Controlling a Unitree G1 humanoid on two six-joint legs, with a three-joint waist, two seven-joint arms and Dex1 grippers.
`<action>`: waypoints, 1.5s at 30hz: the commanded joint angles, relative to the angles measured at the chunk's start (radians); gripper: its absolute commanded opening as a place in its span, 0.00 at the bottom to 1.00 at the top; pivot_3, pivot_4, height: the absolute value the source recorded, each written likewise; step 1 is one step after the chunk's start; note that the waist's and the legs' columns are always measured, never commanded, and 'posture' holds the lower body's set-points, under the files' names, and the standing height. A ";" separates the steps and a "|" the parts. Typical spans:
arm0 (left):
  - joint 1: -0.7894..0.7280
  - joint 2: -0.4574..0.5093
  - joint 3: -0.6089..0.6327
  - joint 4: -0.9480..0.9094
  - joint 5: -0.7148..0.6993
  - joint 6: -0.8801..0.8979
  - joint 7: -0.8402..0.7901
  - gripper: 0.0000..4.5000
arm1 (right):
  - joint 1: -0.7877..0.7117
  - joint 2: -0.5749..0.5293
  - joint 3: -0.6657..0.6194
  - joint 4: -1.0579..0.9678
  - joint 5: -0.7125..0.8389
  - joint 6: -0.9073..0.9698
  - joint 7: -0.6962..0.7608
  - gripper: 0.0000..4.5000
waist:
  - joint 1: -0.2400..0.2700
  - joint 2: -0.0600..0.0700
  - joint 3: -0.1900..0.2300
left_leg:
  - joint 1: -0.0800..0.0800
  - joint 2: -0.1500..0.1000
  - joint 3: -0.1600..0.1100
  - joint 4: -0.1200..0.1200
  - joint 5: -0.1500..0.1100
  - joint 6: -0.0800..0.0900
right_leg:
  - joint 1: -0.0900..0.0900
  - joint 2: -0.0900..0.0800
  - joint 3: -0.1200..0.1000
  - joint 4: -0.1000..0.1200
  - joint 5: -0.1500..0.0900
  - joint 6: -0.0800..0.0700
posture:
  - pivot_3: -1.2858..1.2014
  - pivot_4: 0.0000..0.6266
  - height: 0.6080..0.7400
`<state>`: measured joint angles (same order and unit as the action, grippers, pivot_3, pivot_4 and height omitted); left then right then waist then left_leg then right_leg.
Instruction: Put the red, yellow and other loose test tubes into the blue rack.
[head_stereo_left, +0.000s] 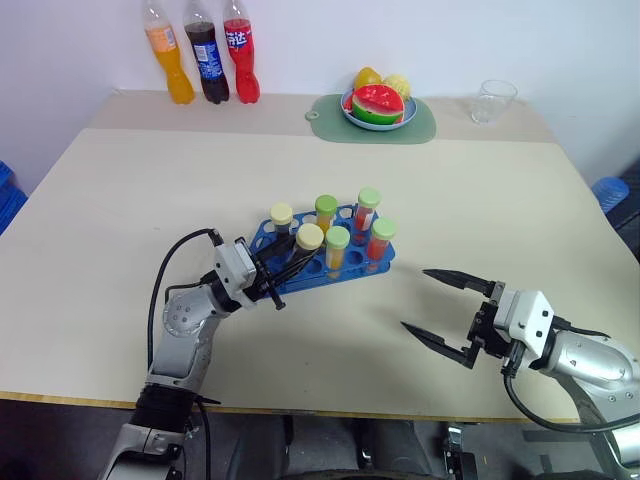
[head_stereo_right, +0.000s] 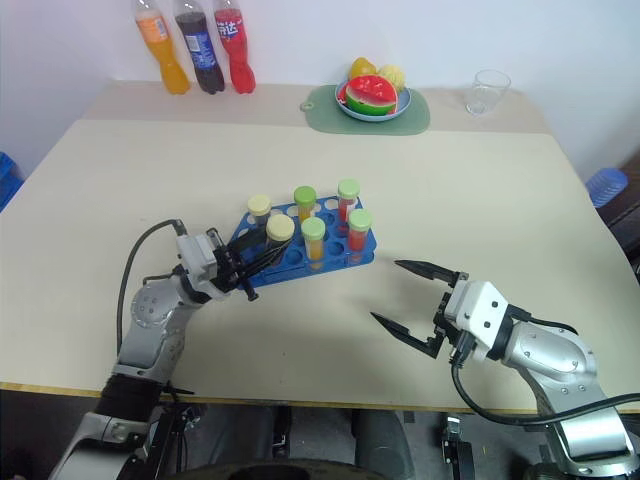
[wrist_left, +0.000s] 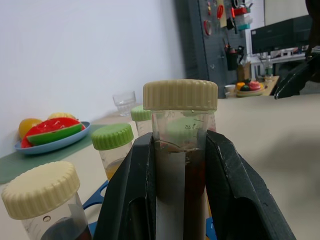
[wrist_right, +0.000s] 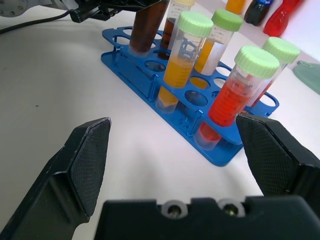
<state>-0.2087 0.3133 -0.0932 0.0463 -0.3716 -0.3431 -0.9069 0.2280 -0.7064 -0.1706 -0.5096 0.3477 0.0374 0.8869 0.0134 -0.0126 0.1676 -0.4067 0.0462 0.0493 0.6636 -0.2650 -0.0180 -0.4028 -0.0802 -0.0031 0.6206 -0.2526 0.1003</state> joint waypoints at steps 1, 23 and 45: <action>0.040 0.004 -0.036 0.013 -0.008 0.018 -0.058 0.17 | -0.007 -0.008 -0.025 -0.021 0.018 -0.010 0.004 0.98 | 0.000 0.000 -0.001 | 0.000 0.000 0.000 0.000 0.000 0.000 | 0.000 0.000 0.000 0.000 0.000 0.000 | 0.52 0.24 1.00; 0.001 -0.008 0.007 -0.011 -0.010 0.064 -0.025 0.98 | 0.026 0.001 -0.044 -0.028 0.026 -0.003 -0.005 0.98 | -0.002 0.000 -0.001 | 0.000 0.000 -0.001 0.001 0.000 0.001 | 0.000 0.000 0.000 0.000 0.000 0.000 | 0.52 0.24 1.00; 0.352 0.431 0.408 -0.210 -0.255 0.478 -0.164 0.98 | 0.259 0.101 -0.201 -0.036 0.083 -0.007 -0.079 0.98 | -0.002 0.001 -0.001 | -0.001 0.002 0.001 -0.001 -0.001 0.000 | -0.003 -0.001 0.000 -0.001 0.000 -0.001 | 0.52 0.24 1.00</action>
<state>0.1252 0.7295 0.2838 -0.1508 -0.6119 0.1268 -1.0500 0.4697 -0.6142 -0.3346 -0.5048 0.4085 0.0468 0.8132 0.0117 -0.0118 0.1671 -0.4078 0.0484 0.0503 0.6621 -0.2657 -0.0177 -0.4059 -0.0815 -0.0034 0.6194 -0.2529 0.0997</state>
